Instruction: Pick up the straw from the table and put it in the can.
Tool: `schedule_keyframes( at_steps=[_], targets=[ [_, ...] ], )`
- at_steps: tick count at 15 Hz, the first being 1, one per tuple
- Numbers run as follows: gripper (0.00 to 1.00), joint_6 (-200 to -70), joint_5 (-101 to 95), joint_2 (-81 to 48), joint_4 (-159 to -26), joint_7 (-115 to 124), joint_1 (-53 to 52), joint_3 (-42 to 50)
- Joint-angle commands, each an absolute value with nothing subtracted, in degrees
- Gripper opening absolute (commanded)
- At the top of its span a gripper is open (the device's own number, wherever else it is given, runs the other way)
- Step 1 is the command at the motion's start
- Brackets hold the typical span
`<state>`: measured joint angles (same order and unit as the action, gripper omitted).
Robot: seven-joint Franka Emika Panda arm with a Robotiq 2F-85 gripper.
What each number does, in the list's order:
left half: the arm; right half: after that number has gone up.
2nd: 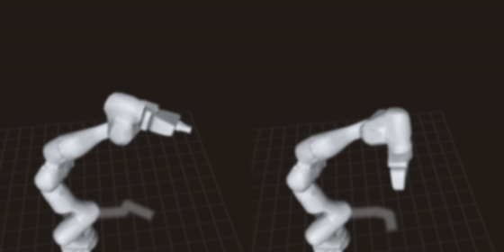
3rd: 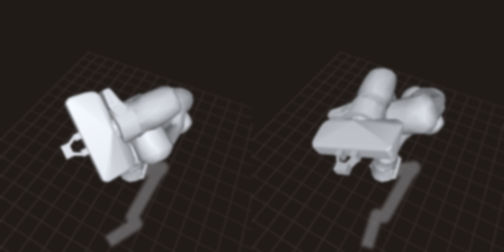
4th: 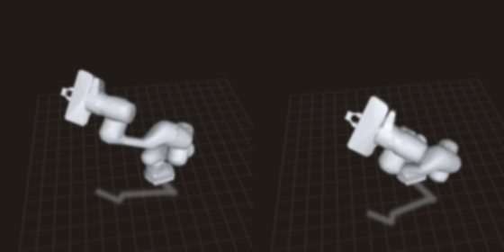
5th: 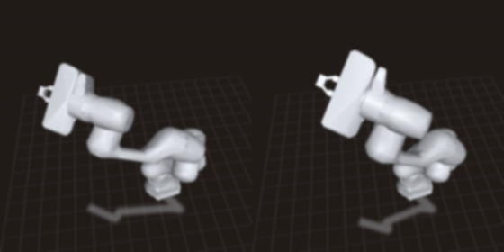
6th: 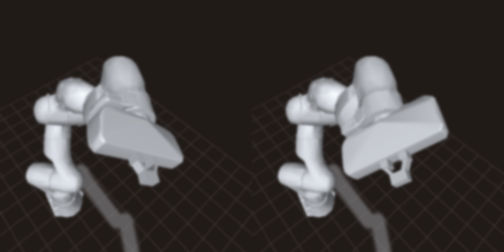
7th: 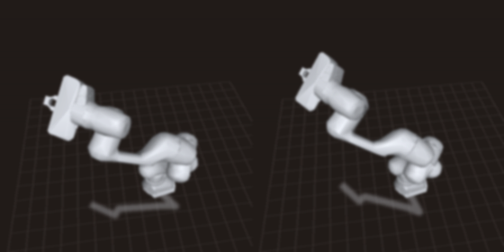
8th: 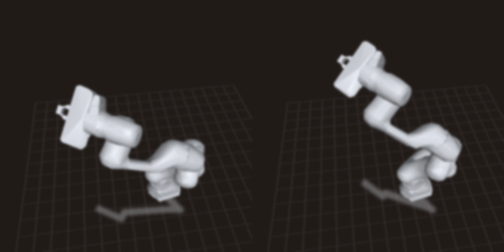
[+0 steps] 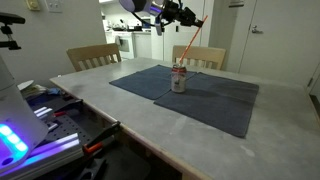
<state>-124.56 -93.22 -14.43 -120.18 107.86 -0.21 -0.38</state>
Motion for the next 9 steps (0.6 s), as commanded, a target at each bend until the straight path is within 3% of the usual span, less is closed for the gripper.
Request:
schedule_keyframes(
  at_steps=[1,9],
  targets=[
    [0.02,-129.2,-92.8,-12.8,-120.3,101.8,1.7,-0.1],
    [0.02,-128.8,-93.1,-12.8,-120.7,99.3,1.9,0.4]
  ],
)
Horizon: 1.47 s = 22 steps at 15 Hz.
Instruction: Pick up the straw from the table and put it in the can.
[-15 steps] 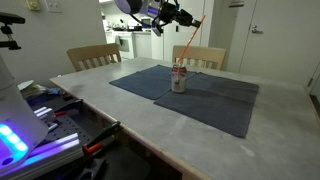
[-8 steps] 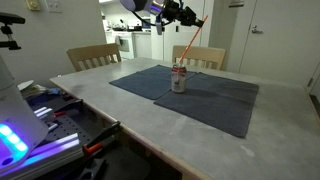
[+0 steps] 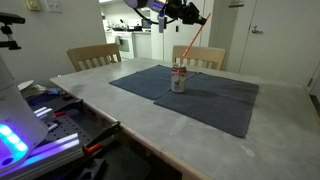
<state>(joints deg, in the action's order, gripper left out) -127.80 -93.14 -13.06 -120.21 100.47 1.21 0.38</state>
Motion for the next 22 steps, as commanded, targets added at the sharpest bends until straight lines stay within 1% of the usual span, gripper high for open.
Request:
schedule_keyframes(
  at_steps=[1,17,22],
  targets=[
    [0.02,-128.6,-93.0,-12.9,-120.8,99.8,1.8,0.4],
    [0.02,-126.7,-94.2,-15.4,-120.6,112.0,1.5,0.5],
    [0.02,-126.8,-92.8,-14.9,-120.4,111.9,1.7,0.4]
  ],
)
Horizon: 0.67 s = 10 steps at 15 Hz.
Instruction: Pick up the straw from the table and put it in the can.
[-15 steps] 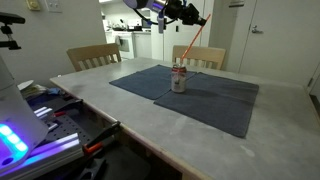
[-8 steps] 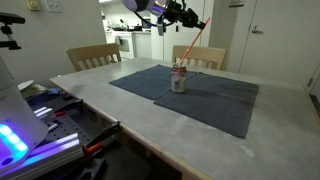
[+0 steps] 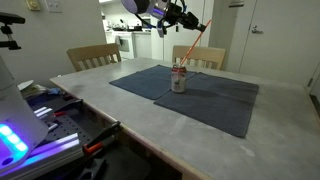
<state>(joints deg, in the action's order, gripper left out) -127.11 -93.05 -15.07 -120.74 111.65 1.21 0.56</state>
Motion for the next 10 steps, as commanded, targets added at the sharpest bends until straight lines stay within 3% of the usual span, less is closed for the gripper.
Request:
schedule_keyframes(
  at_steps=[1,10],
  targets=[
    [0.02,-126.8,-92.4,-14.8,-120.2,111.5,1.7,0.4],
    [0.02,-122.2,-90.5,-15.0,-117.9,103.9,1.2,0.3]
  ],
)
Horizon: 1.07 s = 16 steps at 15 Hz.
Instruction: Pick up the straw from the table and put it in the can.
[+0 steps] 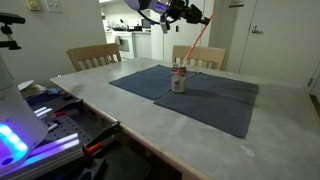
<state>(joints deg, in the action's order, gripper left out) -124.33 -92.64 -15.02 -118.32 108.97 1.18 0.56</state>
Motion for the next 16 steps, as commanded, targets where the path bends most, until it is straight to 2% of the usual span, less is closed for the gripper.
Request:
schedule_keyframes(
  at_steps=[1,16],
  targets=[
    [0.02,-121.3,-90.0,-15.1,-117.9,102.3,1.1,0.2],
    [0.02,-120.1,-79.7,-16.4,-117.4,95.5,0.5,-0.2]
  ],
)
